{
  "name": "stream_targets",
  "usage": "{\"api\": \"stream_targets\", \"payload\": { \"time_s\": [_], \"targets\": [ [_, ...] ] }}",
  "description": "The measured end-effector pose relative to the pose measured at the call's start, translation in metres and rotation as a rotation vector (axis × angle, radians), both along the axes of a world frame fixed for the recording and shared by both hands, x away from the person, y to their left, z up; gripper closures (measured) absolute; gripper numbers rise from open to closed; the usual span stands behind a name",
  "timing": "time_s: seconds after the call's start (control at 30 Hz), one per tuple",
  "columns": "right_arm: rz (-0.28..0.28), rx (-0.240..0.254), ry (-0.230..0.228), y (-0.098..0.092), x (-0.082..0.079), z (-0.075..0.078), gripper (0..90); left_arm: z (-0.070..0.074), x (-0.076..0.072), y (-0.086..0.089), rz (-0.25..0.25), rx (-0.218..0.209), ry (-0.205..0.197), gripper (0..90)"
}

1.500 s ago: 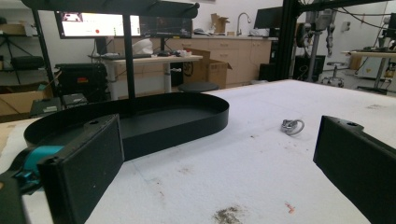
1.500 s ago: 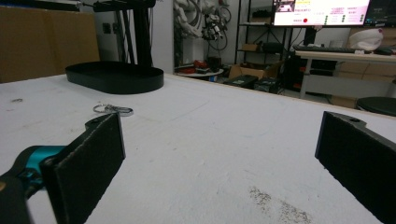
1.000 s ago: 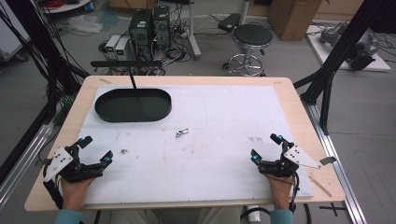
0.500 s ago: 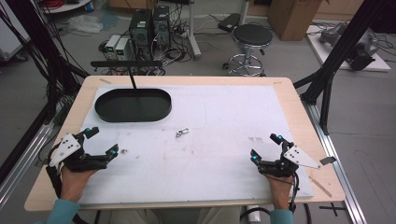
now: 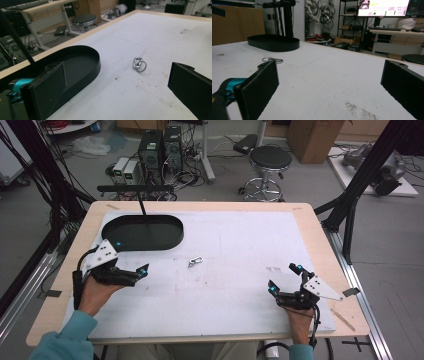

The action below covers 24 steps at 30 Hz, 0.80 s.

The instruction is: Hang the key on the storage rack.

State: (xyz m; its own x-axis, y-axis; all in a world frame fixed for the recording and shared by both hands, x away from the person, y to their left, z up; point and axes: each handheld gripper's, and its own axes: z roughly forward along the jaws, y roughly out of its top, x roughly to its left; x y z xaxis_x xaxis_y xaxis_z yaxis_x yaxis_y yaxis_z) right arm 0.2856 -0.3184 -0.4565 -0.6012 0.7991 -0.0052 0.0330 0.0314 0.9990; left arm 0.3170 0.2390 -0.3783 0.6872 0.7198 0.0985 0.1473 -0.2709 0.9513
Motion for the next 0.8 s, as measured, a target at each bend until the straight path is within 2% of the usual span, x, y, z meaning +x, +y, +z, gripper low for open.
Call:
{"api": "stream_targets", "payload": {
  "time_s": [0.27,0.4,0.47,0.53,0.57,0.63,0.67,0.7,0.8],
  "targets": [
    [-0.001,0.001,0.003,0.0,0.0,0.0,0.7,0.008,0.023,-0.037,-0.055,0.087,0.067,2.1],
    [0.0,0.001,0.003,0.0,0.0,0.0,0.7,0.009,0.036,-0.06,-0.075,0.13,0.127,2.1],
    [0.0,0.001,0.003,0.0,0.0,0.0,0.7,0.008,0.038,-0.063,-0.078,0.137,0.133,2.1],
    [0.0,0.002,0.002,0.0,0.0,0.0,0.7,0.009,0.045,-0.074,-0.069,0.169,0.158,2.1],
    [0.0,0.002,0.002,0.0,0.0,0.0,0.7,0.009,0.045,-0.074,-0.069,0.169,0.158,2.1],
    [0.0,0.002,0.003,0.0,0.0,0.0,0.7,0.009,0.051,-0.08,-0.078,0.17,0.195,2.1],
    [0.0,0.002,0.003,0.0,0.0,0.0,0.7,0.009,0.053,-0.082,-0.078,0.174,0.199,2.1],
    [-0.001,0.004,0.007,0.0,0.0,0.0,0.7,0.007,0.057,-0.088,-0.084,0.198,0.203,2.1],
    [-0.001,0.004,0.007,0.0,0.0,0.0,0.7,0.007,0.064,-0.097,-0.091,0.225,0.223,2.1]
  ]
}}
